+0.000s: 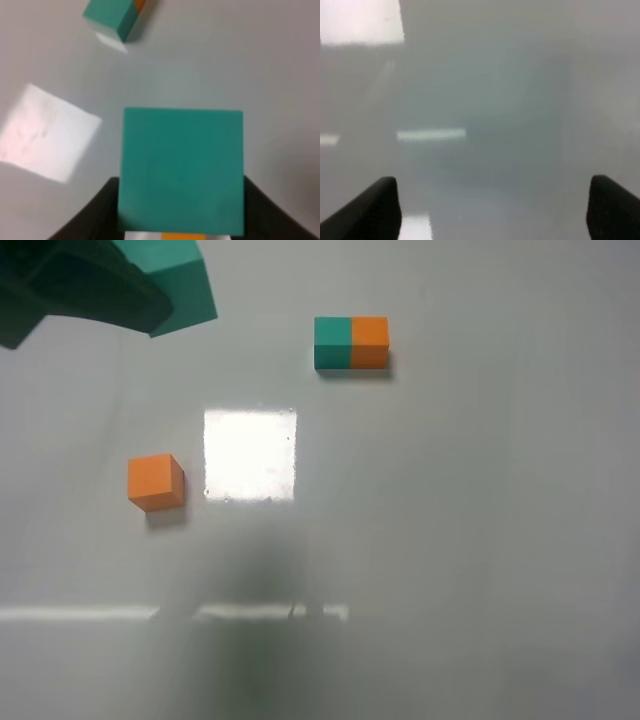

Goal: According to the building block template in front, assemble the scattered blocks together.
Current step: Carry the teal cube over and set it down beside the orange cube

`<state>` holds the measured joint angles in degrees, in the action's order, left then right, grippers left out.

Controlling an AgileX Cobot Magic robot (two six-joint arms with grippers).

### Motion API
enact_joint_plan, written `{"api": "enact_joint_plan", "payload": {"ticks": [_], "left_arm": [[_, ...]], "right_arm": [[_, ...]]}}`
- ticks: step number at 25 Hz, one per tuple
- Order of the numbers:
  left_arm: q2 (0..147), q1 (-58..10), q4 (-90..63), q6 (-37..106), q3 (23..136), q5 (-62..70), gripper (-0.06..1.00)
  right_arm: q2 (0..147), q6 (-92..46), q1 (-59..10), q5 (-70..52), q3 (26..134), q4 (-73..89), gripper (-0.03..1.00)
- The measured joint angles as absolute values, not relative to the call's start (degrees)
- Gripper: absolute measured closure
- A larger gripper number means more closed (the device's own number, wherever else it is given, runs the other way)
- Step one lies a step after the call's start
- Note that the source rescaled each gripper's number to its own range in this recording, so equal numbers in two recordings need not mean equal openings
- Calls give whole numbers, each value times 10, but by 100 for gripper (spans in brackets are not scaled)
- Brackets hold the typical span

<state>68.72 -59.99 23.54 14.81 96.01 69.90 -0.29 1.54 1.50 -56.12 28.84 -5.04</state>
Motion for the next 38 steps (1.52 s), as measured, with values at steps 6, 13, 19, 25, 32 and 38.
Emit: {"api": "enact_joint_plan", "payload": {"ticks": [6, 13, 19, 25, 32, 38], "left_arm": [[544, -561, 259, 131, 827, 702, 94], [475, -420, 211, 199, 725, 704, 94], [477, -278, 126, 309, 675, 671, 94], [530, -197, 38, 404, 664, 615, 94], [601, -195, 18, 438, 664, 557, 94], [643, -195, 0, 477, 664, 535, 94]], "right_arm": [[-3, 15, 15, -561, 288, -50, 69], [-3, 15, 15, -561, 288, -50, 74], [-3, 15, 15, -561, 288, -50, 76], [-3, 15, 15, -561, 288, -50, 76], [-3, 16, 15, -561, 288, -50, 83], [-3, 16, 15, -561, 288, -50, 86]]}}
